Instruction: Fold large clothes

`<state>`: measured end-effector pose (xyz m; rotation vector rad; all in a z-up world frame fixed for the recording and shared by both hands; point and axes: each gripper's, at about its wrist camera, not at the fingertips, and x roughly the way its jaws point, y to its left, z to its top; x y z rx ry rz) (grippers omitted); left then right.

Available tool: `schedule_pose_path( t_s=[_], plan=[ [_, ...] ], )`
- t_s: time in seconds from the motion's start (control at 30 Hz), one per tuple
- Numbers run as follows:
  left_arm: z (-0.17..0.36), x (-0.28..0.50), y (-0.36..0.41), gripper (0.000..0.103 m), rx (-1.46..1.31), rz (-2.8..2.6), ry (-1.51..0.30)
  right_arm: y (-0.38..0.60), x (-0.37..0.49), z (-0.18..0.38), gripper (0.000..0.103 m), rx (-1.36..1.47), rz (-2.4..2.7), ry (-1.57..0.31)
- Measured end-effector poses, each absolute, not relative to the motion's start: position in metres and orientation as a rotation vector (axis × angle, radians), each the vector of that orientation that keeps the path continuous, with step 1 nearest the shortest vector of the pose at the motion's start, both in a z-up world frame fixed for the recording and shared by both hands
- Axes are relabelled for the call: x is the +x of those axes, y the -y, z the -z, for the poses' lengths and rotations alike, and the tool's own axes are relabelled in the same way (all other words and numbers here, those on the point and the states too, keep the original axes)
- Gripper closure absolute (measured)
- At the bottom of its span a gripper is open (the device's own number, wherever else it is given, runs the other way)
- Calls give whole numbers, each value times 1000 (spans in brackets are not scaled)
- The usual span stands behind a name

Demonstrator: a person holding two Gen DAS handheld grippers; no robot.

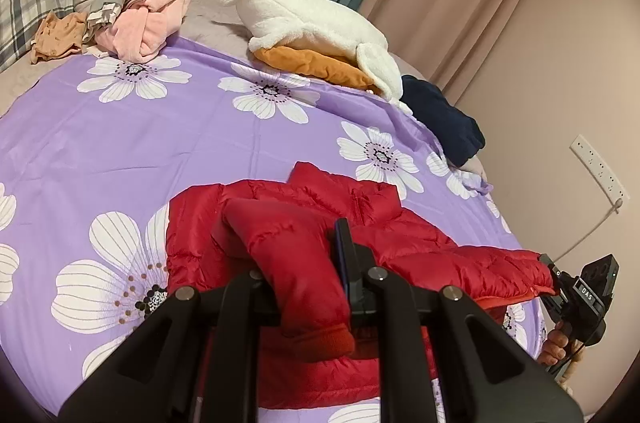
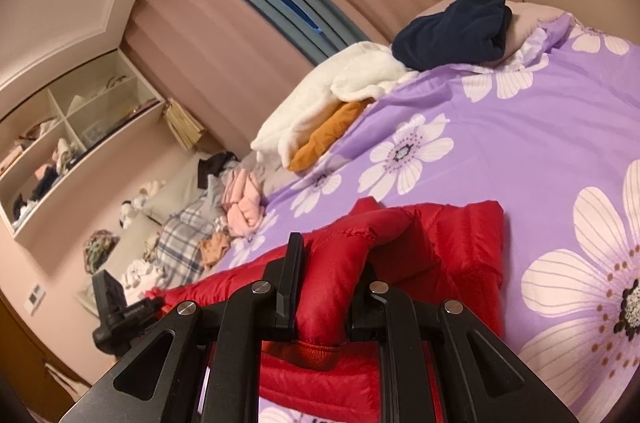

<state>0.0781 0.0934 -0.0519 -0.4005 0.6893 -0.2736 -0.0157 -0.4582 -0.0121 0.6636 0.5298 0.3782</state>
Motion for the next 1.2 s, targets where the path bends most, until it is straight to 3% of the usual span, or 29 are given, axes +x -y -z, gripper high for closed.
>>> schedule_pose_path(
  t_s=[1.2],
  plan=[
    [77, 116, -84, 85, -360, 223, -742, 463, 22, 30, 87, 650, -320, -607]
  ],
)
